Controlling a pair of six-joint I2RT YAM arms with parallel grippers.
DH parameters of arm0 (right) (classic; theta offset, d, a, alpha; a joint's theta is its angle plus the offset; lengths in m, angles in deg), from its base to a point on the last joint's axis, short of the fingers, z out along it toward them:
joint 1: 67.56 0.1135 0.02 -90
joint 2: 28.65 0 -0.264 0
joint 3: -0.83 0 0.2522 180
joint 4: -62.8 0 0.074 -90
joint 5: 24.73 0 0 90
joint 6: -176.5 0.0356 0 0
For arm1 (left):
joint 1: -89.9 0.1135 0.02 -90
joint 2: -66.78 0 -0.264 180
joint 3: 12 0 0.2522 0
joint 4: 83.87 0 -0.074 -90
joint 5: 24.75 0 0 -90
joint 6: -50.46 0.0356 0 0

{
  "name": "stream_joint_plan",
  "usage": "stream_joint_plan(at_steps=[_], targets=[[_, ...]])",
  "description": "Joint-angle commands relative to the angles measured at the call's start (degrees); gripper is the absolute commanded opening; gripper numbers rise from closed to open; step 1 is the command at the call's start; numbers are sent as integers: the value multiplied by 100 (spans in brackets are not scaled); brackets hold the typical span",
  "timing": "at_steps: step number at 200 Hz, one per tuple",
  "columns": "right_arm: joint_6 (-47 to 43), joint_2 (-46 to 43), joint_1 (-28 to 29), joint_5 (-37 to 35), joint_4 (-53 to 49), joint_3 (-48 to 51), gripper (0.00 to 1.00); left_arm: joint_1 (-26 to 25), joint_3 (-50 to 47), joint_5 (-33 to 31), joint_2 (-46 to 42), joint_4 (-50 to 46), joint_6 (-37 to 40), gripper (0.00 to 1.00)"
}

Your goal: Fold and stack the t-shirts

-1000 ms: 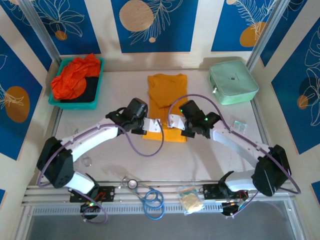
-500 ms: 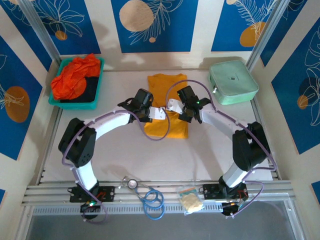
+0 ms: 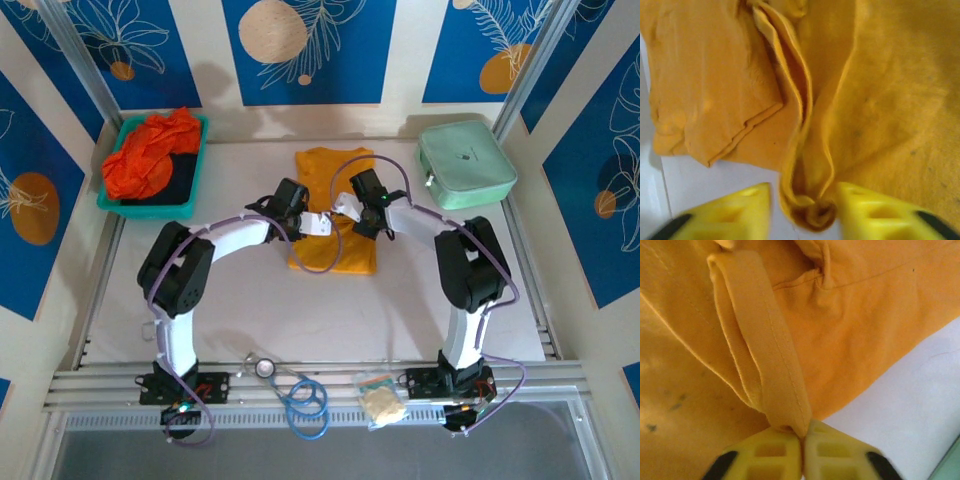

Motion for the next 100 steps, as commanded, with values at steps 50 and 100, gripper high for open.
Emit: stream_joint_plan(at_steps=[50, 100], targets=[[1028, 257, -301, -240, 503, -525, 44, 102, 34, -1092, 203, 1895, -477, 60], [1015, -487, -404, -108, 796, -192, 44, 183, -598, -2595, -57, 4235, -696, 80]])
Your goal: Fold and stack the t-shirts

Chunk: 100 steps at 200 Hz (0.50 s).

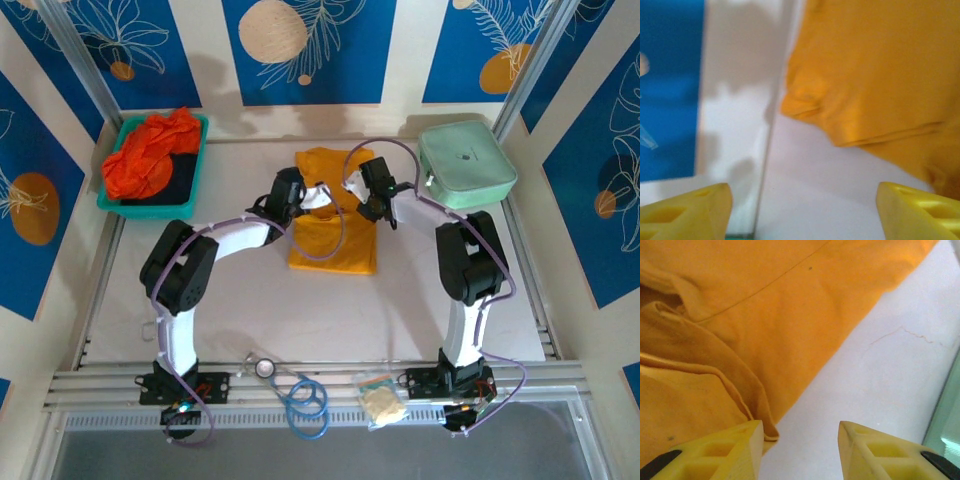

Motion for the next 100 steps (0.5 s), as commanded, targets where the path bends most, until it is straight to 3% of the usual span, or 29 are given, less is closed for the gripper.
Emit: stream_joint_plan(at_steps=[1, 29, 55, 76, 100], targets=[[94, -664, -45, 130, 283, 189, 44, 122, -329, -940, -188, 1434, -167, 81], [-865, -1513, -75, 920, 490, 930, 44, 144, -895, -524, -838, 1359, -218, 82], [-2199, -2387, -66, 2000, -107, 1595, 46, 248, -1766, 1210, -1856, 883, 75, 81], [-2984, -2832, -66, 2605, -1059, 1707, 49, 346, -2069, 2803, -2733, -913, 878, 73], [-3997, -2941, -11, 2716, -1973, 1758, 54, 293, -2071, 3398, -3225, -2645, 1945, 68]])
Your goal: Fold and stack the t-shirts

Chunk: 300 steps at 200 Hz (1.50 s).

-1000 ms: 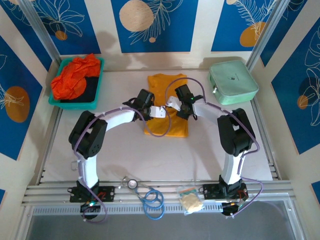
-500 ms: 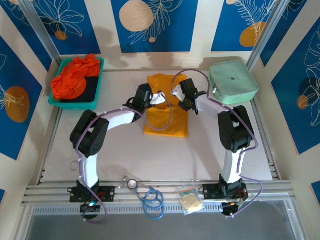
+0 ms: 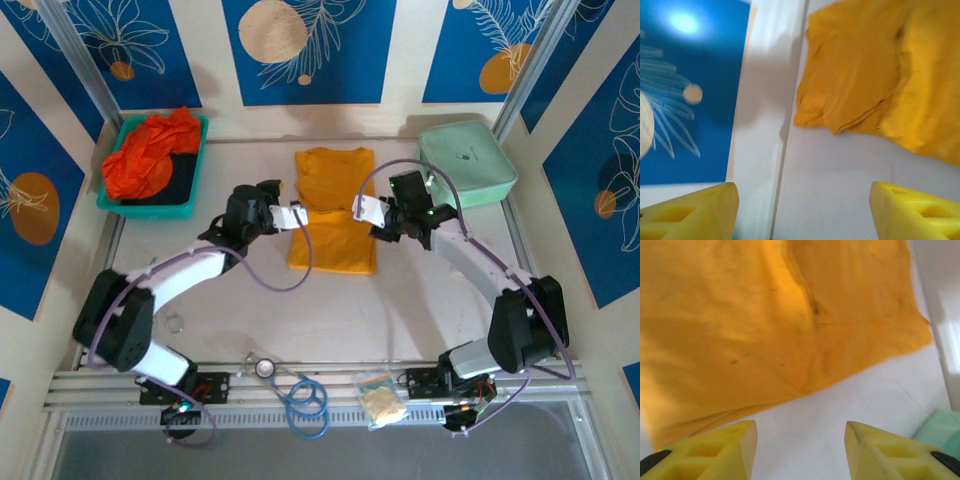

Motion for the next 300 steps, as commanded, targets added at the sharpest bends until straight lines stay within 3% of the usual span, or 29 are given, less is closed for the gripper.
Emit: stream_joint_plan(at_steps=[1, 34, 60, 151, 212, 300], targets=[[-1475, -108, 62, 665, -1197, 128, 55, 9, -63, 1452, -389, -2126, 1240, 68], [-2064, 186, 341, 612, -1297, 146, 58, -204, -2, 1021, -239, -3402, 2470, 70], [-2369, 720, 563, 263, -1224, 125, 58, -350, 47, 754, 80, -3561, 2878, 71], [-2652, 1286, 813, -449, -860, 340, 61, -552, 551, 724, 983, -3446, 2796, 73], [-2569, 1601, 808, -482, -741, 316, 62, -551, 1066, 758, 1619, -3440, 2524, 73], [-2450, 2247, 738, -420, -714, 90, 57, -548, 1714, 786, 2376, -4534, 2489, 55]])
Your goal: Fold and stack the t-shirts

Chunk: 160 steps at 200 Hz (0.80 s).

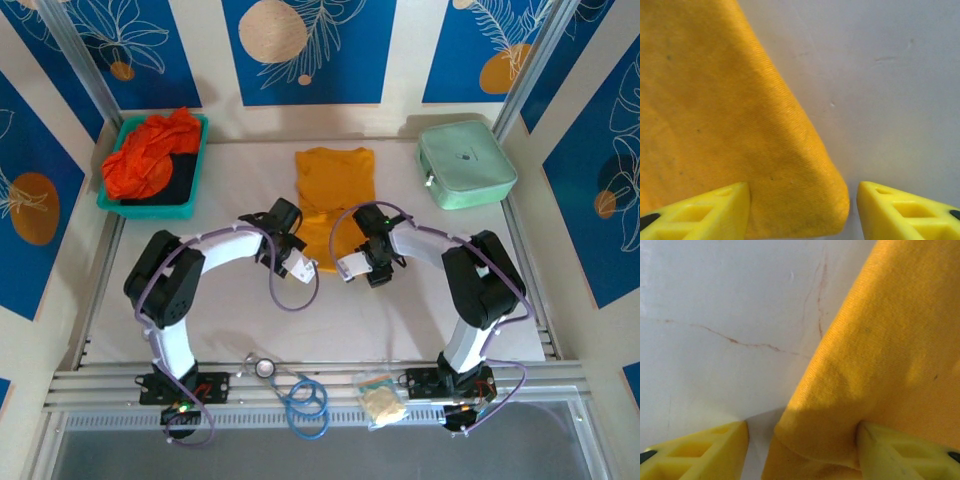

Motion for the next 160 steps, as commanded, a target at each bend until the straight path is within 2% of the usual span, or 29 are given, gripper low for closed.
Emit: stream_joint_plan(at_steps=[1, 62, 92, 113, 126, 160], targets=[[40, 358, -38, 84, 123, -78, 57, -40, 233, 145, 212, -612, 12, 54], [118, 778, -73, 87, 62, -241, 47, -48, 922, -214, 1155, -600, -315, 41], [146, 969, -108, 93, 31, -349, 35, -55, 1199, -255, 1487, -613, -396, 33], [189, 1088, -109, 115, 44, -391, 26, -75, 1310, -336, 1648, -577, -506, 22], [204, 1134, -109, 111, 36, -392, 20, -74, 1367, -400, 1720, -503, -669, 0], [259, 1080, -117, 150, 44, -318, 6, -72, 1328, -460, 1667, -539, -845, 0]])
